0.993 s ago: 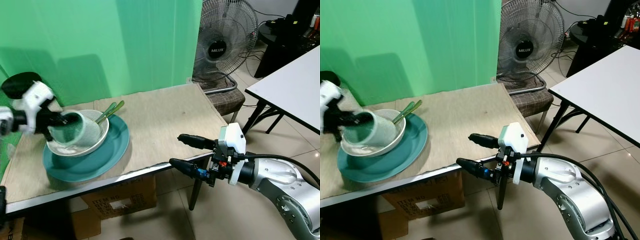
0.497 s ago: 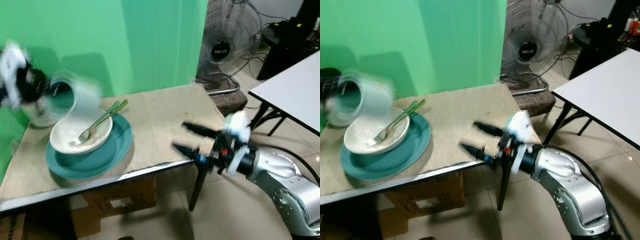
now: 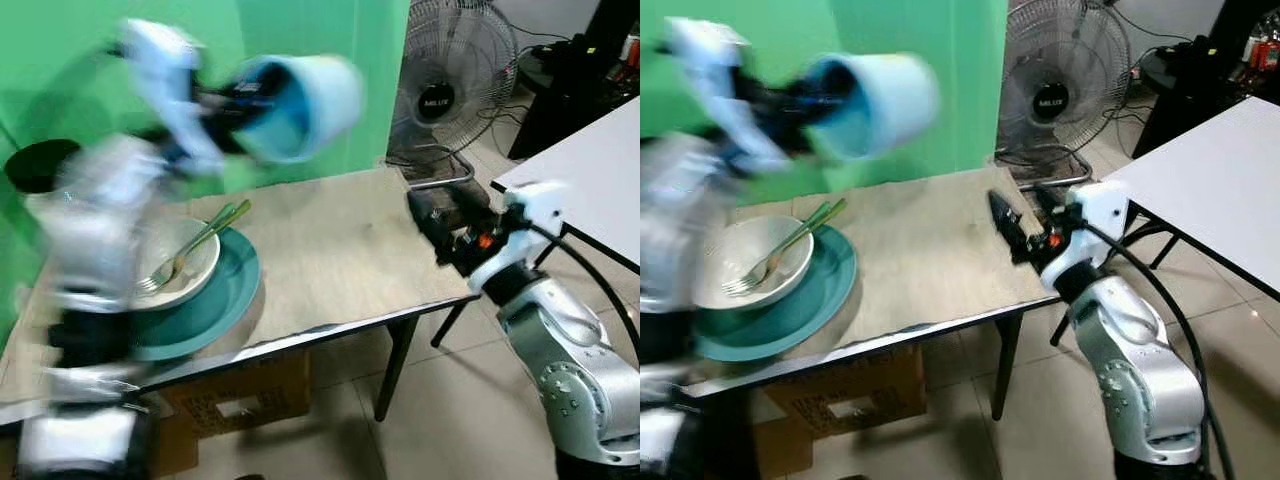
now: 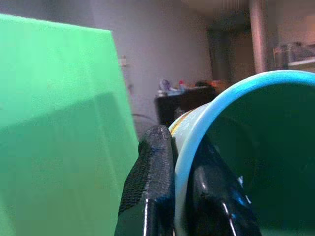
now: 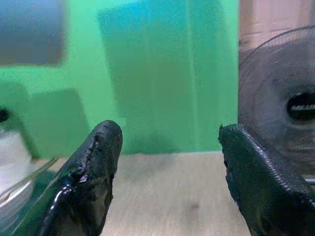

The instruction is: Setting the table

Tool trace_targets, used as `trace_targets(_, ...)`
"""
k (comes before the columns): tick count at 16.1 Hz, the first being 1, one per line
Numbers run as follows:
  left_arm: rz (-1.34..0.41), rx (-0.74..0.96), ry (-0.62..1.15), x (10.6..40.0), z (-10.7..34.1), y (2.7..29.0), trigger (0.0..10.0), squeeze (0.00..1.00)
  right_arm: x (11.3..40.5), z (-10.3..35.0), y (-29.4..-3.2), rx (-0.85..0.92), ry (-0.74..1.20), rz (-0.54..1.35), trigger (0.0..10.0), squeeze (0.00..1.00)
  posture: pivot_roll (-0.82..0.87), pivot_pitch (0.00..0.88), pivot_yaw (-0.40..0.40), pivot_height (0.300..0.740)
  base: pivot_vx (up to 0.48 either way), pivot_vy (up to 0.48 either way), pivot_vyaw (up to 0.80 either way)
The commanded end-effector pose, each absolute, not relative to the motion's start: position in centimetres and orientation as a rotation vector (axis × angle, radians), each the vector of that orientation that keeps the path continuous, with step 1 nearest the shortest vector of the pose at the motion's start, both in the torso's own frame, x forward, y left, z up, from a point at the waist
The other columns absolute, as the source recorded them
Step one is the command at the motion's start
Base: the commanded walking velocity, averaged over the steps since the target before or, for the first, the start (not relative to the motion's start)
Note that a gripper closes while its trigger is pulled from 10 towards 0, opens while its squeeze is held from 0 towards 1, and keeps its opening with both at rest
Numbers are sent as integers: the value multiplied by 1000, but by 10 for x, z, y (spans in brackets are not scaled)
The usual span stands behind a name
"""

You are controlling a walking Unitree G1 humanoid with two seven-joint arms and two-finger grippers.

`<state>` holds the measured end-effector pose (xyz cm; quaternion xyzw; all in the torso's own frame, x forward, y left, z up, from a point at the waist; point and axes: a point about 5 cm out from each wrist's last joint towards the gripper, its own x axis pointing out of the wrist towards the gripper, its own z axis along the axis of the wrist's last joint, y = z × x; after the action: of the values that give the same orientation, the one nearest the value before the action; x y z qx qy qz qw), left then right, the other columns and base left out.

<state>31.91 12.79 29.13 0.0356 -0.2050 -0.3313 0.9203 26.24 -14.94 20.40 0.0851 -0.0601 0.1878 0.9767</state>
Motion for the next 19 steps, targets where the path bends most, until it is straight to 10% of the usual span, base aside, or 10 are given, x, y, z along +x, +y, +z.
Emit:
trace_targets(1,-573,94,-416,317,287,121,10000,0,262,209,-151,155,-137,313,10000,0,-69,2,28,740,0,0,0)
trace_targets(19,-196,117,-140,278,192,124,10000,0,256,160,-146,-59,47,155,10000,0,-65,12,-4,740,0,0,-513)
